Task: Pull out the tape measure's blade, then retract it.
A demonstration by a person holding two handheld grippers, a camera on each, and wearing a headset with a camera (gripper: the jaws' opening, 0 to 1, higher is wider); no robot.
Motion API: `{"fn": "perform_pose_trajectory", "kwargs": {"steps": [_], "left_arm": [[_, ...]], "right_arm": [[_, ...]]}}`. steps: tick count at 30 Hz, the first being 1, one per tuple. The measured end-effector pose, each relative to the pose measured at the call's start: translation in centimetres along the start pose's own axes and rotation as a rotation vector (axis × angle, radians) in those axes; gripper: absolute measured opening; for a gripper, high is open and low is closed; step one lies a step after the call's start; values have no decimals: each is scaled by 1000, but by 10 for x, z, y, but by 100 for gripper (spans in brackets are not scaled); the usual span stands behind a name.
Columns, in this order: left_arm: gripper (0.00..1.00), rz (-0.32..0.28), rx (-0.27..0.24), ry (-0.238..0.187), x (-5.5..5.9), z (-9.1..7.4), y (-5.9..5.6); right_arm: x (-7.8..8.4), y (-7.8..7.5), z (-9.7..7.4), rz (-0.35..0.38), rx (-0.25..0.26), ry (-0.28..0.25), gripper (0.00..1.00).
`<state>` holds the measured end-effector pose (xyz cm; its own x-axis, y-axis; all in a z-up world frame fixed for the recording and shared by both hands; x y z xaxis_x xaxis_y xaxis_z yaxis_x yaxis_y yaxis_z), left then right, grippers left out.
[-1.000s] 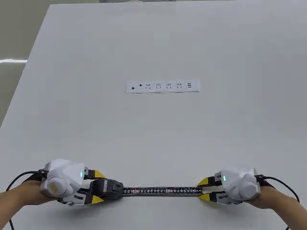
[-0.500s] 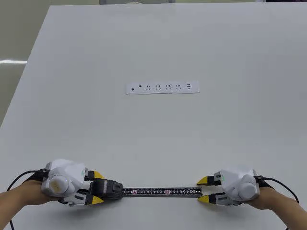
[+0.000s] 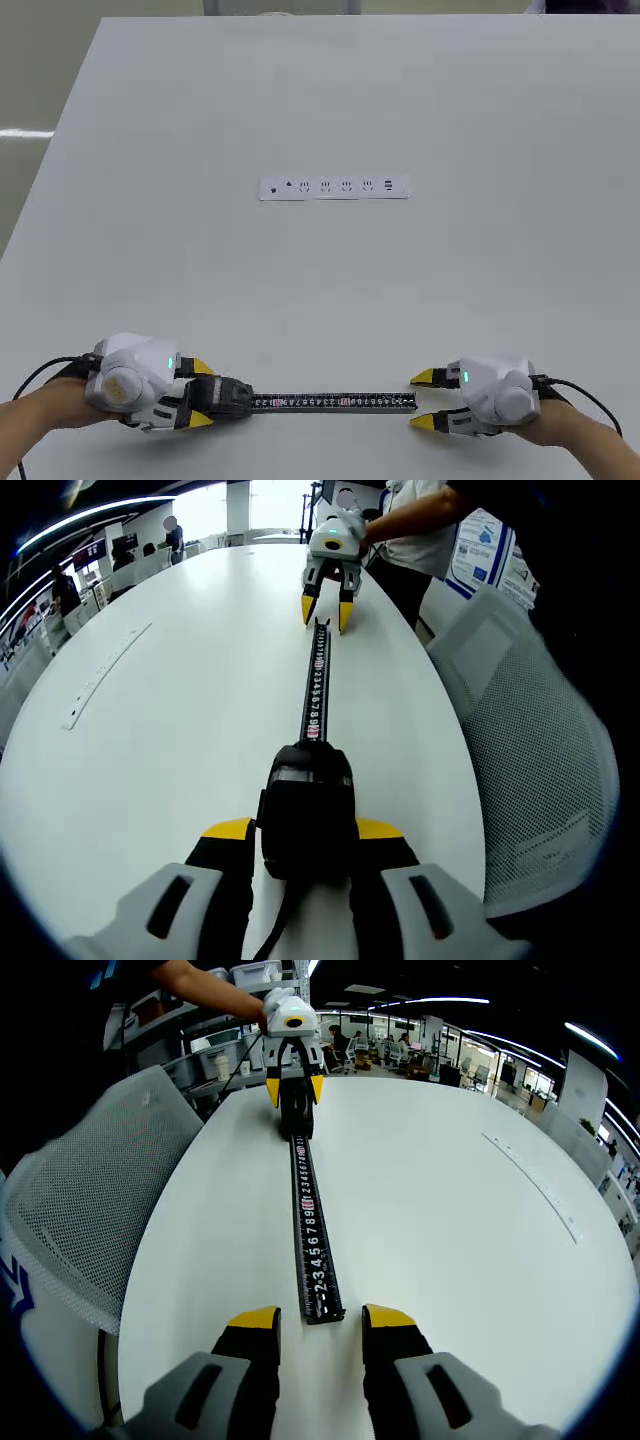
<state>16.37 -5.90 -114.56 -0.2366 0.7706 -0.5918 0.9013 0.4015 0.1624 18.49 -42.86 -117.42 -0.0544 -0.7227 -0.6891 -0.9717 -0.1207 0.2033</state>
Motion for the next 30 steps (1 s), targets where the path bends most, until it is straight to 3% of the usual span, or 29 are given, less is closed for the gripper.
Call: {"fn": "perform_pose_trajectory", "kwargs": {"steps": [7, 17, 26, 30], "left_arm": [[42, -42, -55, -20, -4, -6, 5], [45, -126, -135, -49, -6, -19, 2], [54, -247, -206, -55, 5, -36, -11], [61, -323, -242, -85, 3, -44, -19]], "right_arm": [[-4, 7, -6, 47, 66, -30, 38], [-14, 23, -5, 130, 160, -93, 46], [-23, 43, -10, 206, 230, -129, 56], [-27, 51, -12, 225, 251, -137, 61]]}}
Point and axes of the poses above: the centre of the closed fingertips' face, and the gripper's own axes: z roughly forward along the fingers, y roughly to its left, x roughly out of its underside, the point moved 8 cm from there along -z, roughly backward along the fingers, and after that the axes turned 15 degrees about -x, right-handed, at the moved point
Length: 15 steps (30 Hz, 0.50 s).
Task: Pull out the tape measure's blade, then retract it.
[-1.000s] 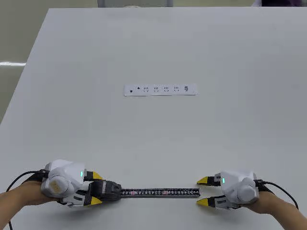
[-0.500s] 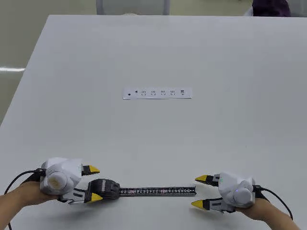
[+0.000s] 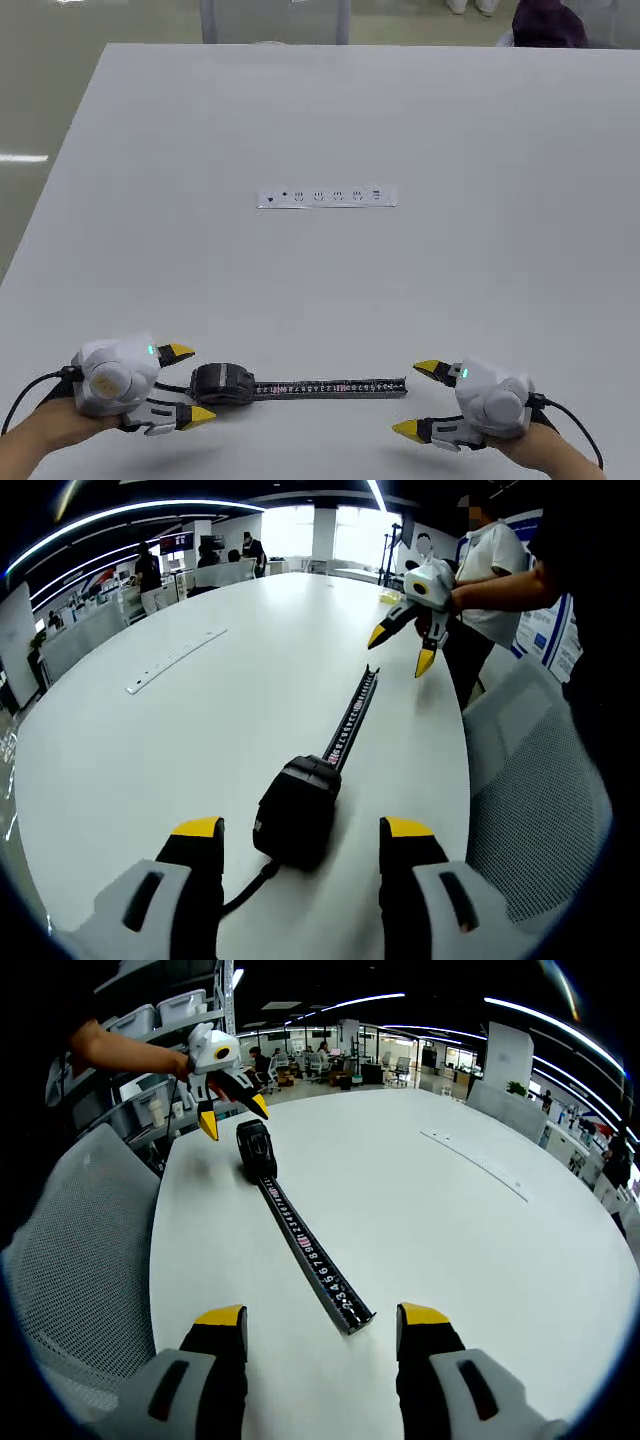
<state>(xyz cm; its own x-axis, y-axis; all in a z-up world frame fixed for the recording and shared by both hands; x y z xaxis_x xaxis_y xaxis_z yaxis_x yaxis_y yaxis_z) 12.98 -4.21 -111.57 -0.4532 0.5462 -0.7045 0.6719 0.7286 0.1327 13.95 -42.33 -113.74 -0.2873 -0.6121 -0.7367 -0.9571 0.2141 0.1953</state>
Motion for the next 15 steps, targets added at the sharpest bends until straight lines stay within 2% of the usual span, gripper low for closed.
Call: {"fn": "perform_pose_trajectory", "kwargs": {"steps": [7, 12, 15], "left_arm": [[64, -80, -75, -20, 3, -16, -7], [67, -97, -111, -8, 6, -26, -16], [70, -130, -153, -13, 6, -30, -18]], "right_arm": [[-6, 18, -5, 36, 30, -19, 69], [-11, 26, -9, 64, 81, -17, 74], [-12, 29, -10, 76, 113, -17, 76]]}}
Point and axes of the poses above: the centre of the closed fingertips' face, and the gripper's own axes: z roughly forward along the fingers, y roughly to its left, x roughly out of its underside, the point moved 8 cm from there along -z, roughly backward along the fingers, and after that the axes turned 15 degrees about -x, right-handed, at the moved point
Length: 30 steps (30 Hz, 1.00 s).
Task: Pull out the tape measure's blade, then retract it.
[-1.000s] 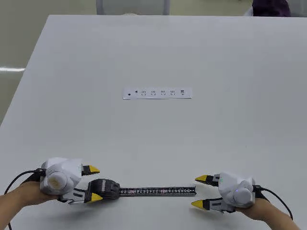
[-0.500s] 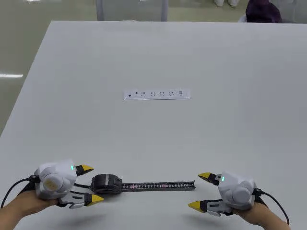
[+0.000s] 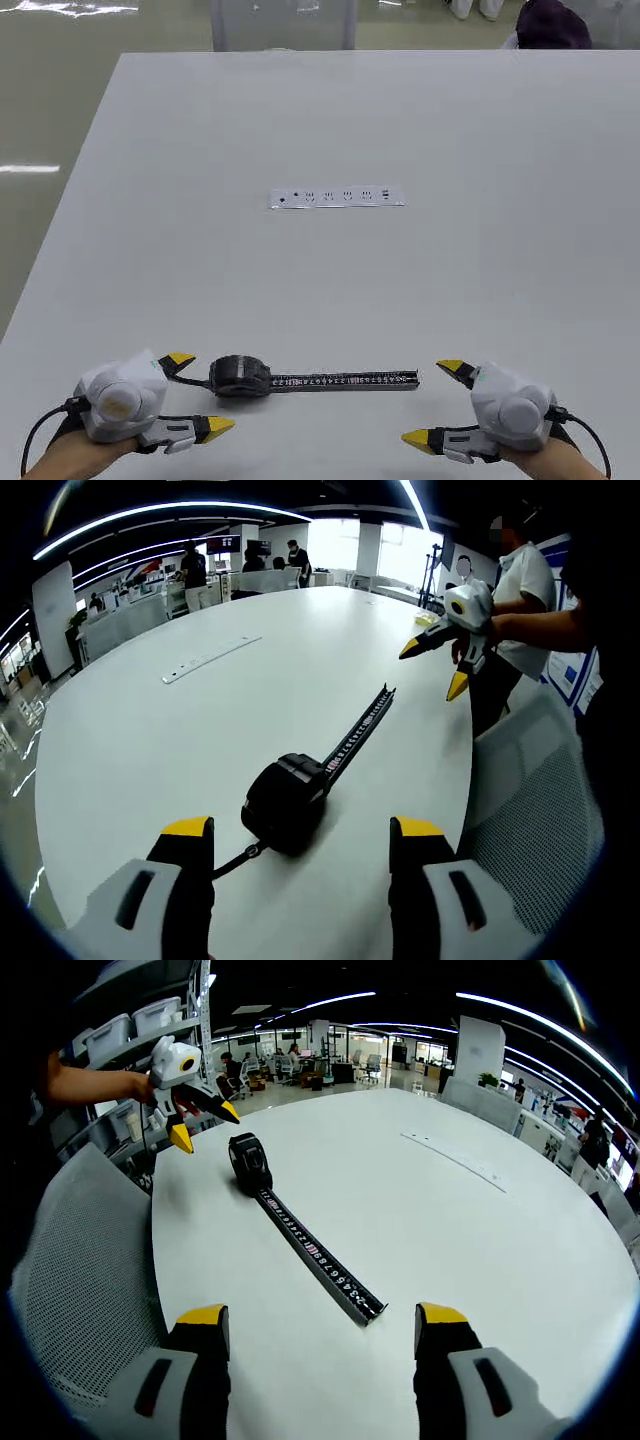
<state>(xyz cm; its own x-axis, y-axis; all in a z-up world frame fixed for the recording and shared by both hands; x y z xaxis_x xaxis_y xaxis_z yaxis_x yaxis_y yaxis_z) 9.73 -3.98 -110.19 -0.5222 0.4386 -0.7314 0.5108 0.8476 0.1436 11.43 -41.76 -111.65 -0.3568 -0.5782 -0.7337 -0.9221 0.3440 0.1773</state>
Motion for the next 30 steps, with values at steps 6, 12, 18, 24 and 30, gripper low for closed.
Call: {"fn": "perform_pose_trajectory", "kwargs": {"steps": [6, 12, 18, 24, 30], "left_arm": [[72, -33, -49, -2, -1, -10, -12], [74, -69, -83, -19, -2, -19, -20], [77, -88, -100, -35, -4, -28, -27], [81, -88, -106, -36, -4, -34, -33], [85, -107, -124, -34, -2, -38, -39]], "right_arm": [[-5, 11, -4, 26, 43, -20, 80], [-9, 20, -8, 47, 67, -46, 82], [-12, 29, -12, 81, 90, -83, 86], [-12, 37, -14, 110, 97, -100, 90], [-12, 44, -16, 126, 114, -112, 95]]}}
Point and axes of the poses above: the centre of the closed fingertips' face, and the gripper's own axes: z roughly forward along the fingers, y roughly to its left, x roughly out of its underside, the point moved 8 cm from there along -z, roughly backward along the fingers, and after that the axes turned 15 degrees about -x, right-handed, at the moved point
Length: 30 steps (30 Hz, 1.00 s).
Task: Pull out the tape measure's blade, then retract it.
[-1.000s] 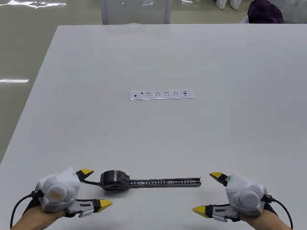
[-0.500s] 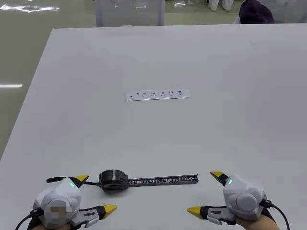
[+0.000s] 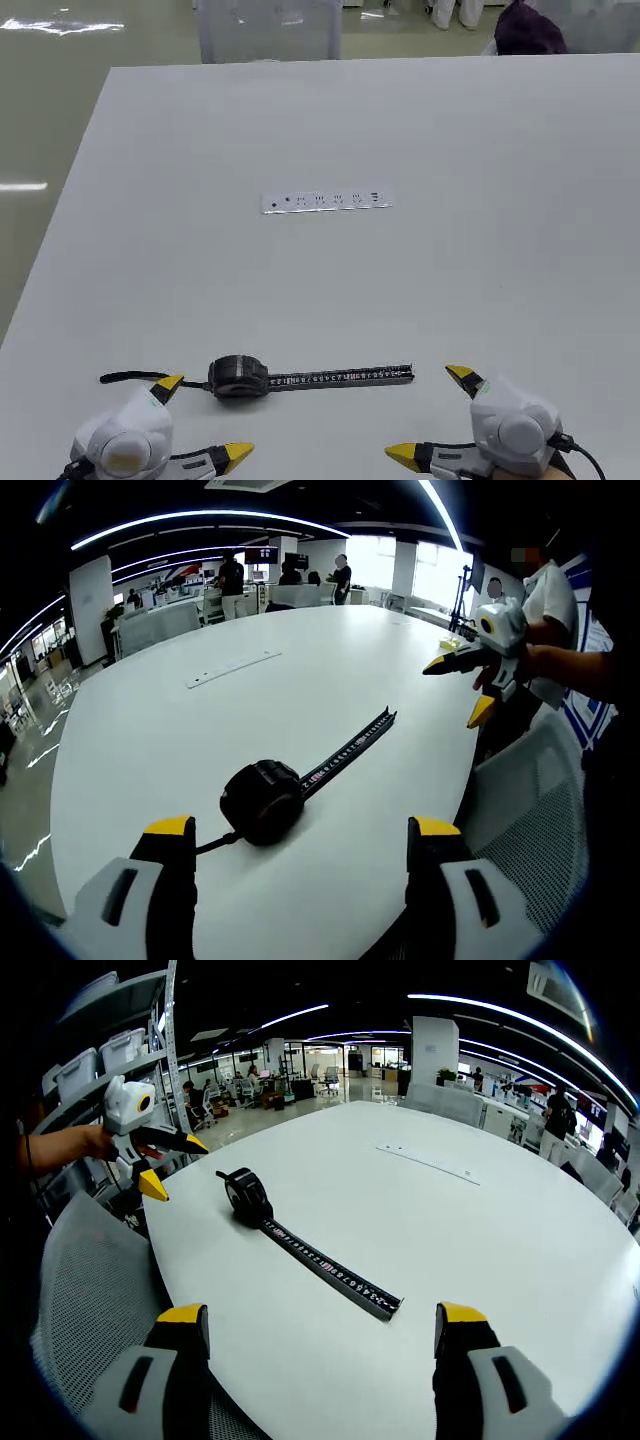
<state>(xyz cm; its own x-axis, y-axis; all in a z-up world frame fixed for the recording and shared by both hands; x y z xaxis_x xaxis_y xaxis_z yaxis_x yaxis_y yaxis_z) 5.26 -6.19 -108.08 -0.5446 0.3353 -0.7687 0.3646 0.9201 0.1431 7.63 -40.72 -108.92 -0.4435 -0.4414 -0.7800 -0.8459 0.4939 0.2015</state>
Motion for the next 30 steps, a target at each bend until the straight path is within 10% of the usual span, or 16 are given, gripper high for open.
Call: {"fn": "perform_pose_trajectory", "kwargs": {"steps": [30], "left_arm": [[99, -171, -140, -9, 7, 4, -7]], "right_arm": [[-1, 11, 4, 21, 6, -16, 99]]}}
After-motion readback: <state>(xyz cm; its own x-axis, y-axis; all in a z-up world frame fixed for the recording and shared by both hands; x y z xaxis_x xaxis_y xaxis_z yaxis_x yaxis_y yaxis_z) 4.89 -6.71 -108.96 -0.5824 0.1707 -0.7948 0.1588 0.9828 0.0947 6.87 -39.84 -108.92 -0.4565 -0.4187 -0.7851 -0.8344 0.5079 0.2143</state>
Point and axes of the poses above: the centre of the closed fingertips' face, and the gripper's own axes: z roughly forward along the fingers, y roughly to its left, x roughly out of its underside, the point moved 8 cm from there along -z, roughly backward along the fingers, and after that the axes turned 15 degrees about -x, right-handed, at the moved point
